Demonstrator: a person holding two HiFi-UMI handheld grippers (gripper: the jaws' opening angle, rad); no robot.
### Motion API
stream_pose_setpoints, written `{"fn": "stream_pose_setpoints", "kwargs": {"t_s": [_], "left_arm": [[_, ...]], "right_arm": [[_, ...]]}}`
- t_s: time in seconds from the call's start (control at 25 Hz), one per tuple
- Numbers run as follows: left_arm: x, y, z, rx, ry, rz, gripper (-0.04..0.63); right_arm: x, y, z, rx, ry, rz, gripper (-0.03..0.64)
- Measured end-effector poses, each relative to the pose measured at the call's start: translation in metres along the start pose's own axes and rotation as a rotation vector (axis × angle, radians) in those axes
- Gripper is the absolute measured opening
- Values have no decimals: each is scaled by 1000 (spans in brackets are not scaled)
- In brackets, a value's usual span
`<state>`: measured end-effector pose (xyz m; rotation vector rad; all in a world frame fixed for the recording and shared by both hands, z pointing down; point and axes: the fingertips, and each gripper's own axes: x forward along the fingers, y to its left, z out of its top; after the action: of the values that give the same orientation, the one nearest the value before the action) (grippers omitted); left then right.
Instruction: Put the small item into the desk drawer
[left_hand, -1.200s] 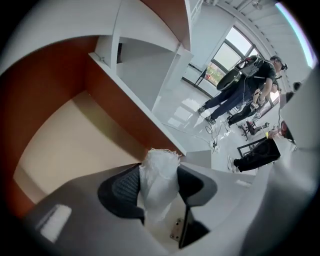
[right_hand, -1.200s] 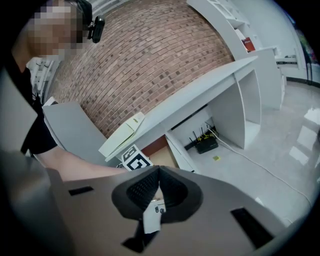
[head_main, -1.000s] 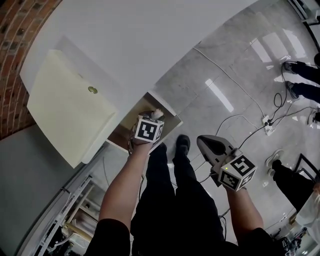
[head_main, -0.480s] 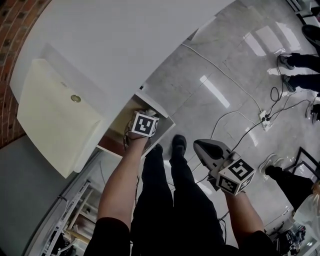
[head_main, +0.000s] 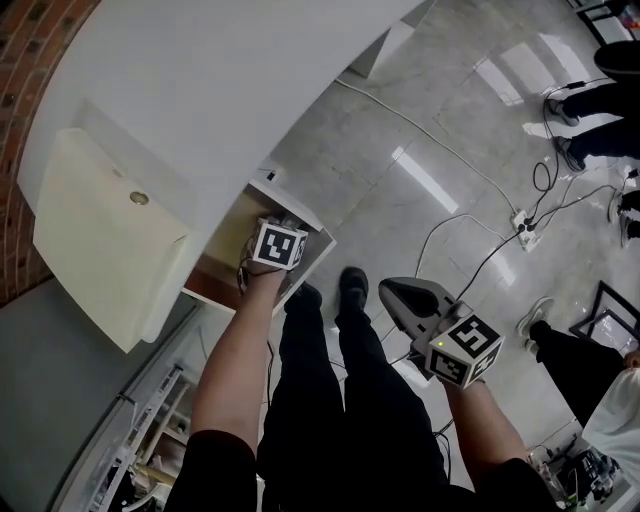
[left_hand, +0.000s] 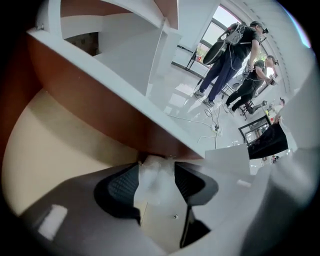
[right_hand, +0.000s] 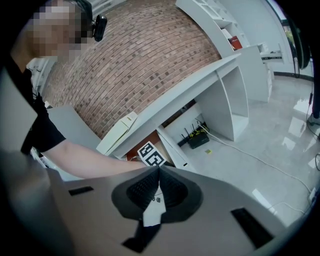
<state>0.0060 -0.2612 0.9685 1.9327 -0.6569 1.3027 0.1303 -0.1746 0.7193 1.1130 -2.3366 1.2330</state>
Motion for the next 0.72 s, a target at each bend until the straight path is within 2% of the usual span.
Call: {"fn": "stream_pose_setpoints", "kwargs": {"t_s": [0.48, 0.72], "left_arm": [[-111, -46, 4, -68, -117, 21, 222], [-184, -73, 34, -110, -254, 29, 221]], "right_arm": [[-60, 54, 59, -83, -88, 37, 12], [-108, 69, 95, -154, -142, 38, 12]]}}
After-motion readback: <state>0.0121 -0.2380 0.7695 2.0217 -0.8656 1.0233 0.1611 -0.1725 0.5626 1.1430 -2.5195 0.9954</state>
